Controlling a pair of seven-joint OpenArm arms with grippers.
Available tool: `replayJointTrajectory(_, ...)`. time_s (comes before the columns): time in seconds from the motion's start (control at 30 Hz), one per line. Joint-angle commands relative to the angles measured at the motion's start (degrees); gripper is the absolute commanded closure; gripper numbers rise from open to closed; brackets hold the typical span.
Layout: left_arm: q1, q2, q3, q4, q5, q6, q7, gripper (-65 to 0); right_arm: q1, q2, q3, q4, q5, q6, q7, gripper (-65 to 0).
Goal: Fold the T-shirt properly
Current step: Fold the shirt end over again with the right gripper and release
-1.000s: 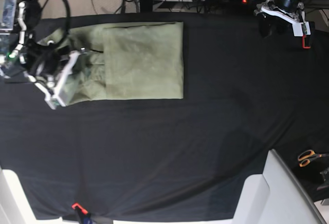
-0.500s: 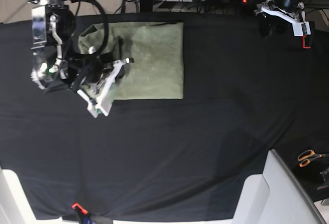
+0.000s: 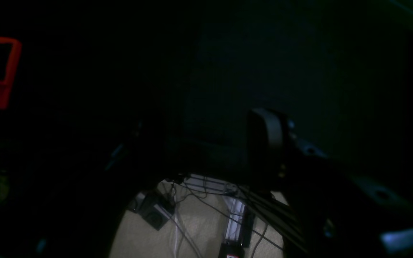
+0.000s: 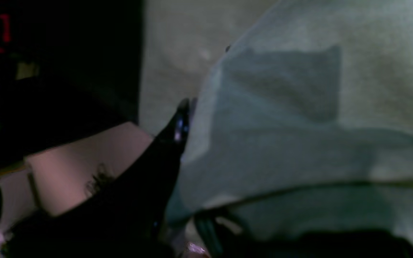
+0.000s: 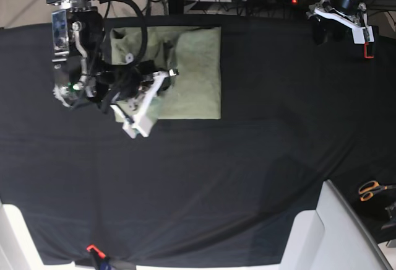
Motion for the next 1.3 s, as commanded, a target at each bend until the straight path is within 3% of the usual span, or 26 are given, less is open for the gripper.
replayJointTrajectory(0.0, 0.5, -0.4, -0.3, 1.0, -0.8, -0.4, -1.3, -35.2, 0.7, -0.5, -0.9, 0.8, 1.7, 0.0, 0.7, -0.2)
replayJointTrajectory(0.83, 0.5, -0.4, -0.3, 1.0, -0.8, -0.4, -1.3, -35.2, 0.9, -1.5, -2.0, -3.3, 1.9, 0.3, 7.8, -0.3)
replayJointTrajectory(0.9, 0.5, -0.4, -0.3, 1.0, -0.8, -0.4, -1.3, -35.2, 1.4, -1.5, -2.0, -3.3, 1.9, 0.3, 7.5, -4.2)
replayJointTrajectory(1.07, 0.5, -0.4, -0.3, 1.0, -0.8, -0.4, -1.3, -35.2, 1.9, -1.5, -2.1, -3.3, 1.9, 0.3, 5.4, -26.9)
replayJointTrajectory(1.27, 0.5, -0.4, -0.3, 1.0, -0.8, -0.4, -1.3, -35.2, 3.0, -1.4, -7.3, -3.2, 1.9, 0.3, 4.2, -29.1)
